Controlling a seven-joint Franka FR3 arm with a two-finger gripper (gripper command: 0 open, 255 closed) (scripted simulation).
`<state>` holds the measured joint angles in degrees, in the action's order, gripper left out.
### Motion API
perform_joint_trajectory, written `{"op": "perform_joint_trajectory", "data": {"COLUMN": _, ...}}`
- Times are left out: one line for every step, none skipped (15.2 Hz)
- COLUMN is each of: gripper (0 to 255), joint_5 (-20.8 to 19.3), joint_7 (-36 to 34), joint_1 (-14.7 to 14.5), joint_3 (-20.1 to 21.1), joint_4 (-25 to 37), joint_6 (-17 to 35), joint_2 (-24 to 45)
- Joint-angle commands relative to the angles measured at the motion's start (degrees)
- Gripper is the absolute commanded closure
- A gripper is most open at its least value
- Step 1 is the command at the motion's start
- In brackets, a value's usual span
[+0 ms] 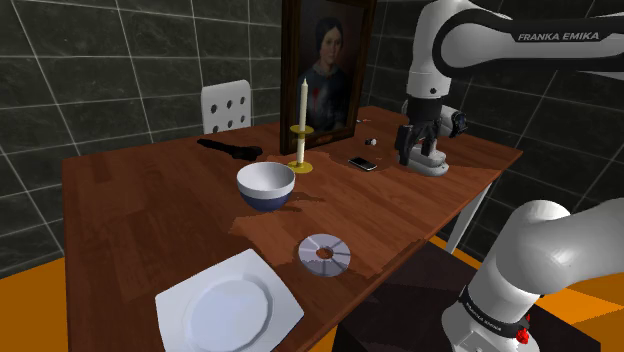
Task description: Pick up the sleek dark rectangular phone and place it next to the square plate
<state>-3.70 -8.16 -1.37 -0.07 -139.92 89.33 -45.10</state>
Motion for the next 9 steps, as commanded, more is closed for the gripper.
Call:
{"op": "perform_joint_trajectory", "data": {"gripper": 0, "joint_5": 0.0, "joint_7": 0.0, "joint_1": 0.0, "joint_3": 0.0, "joint_4": 0.0, "joint_6": 0.0, "joint_2": 0.0}}
{"op": "perform_joint_trajectory", "data": {"gripper": 0, "joint_5": -0.6, "joint_7": 1.3, "joint_1": 0.2, "joint_3": -1.1, "joint_4": 0.1, "joint_6": 1.6, "joint_2": 1.5}}
{"op": "perform_joint_trajectory", "data": {"gripper": 0, "joint_5": -1.1, "joint_7": 2.6, "joint_1": 0.4, "joint_3": -2.1, "joint_4": 0.4, "joint_6": 3.1, "joint_2": 3.1}}
{"op": "perform_joint_trajectory", "data": {"gripper": 0, "joint_5": -1.5, "joint_7": 3.9, "joint_1": 0.5, "joint_3": -3.1, "joint_4": 0.7, "joint_6": 4.7, "joint_2": 4.7}}
{"op": "perform_joint_trajectory", "data": {"gripper": 0, "joint_5": -1.9, "joint_7": 5.2, "joint_1": 0.7, "joint_3": -4.2, "joint_4": 1.1, "joint_6": 6.2, "joint_2": 6.4}}
{"op": "perform_joint_trajectory", "data": {"gripper": 0, "joint_5": -2.3, "joint_7": 6.5, "joint_1": 0.8, "joint_3": -5.2, "joint_4": 1.6, "joint_6": 7.7, "joint_2": 8.2}}
{"op": "perform_joint_trajectory", "data": {"gripper": 0, "joint_5": -2.5, "joint_7": 7.8, "joint_1": 0.8, "joint_3": -6.1, "joint_4": 2.1, "joint_6": 9.2, "joint_2": 10.0}}
{"op": "perform_joint_trajectory", "data": {"gripper": 0, "joint_5": -2.7, "joint_7": 9.1, "joint_1": 0.9, "joint_3": -7.1, "joint_4": 2.8, "joint_6": 10.6, "joint_2": 11.9}}
{"op": "perform_joint_trajectory", "data": {"gripper": 0, "joint_5": -2.9, "joint_7": 10.4, "joint_1": 0.9, "joint_3": -8.1, "joint_4": 3.5, "joint_6": 12.0, "joint_2": 13.8}}
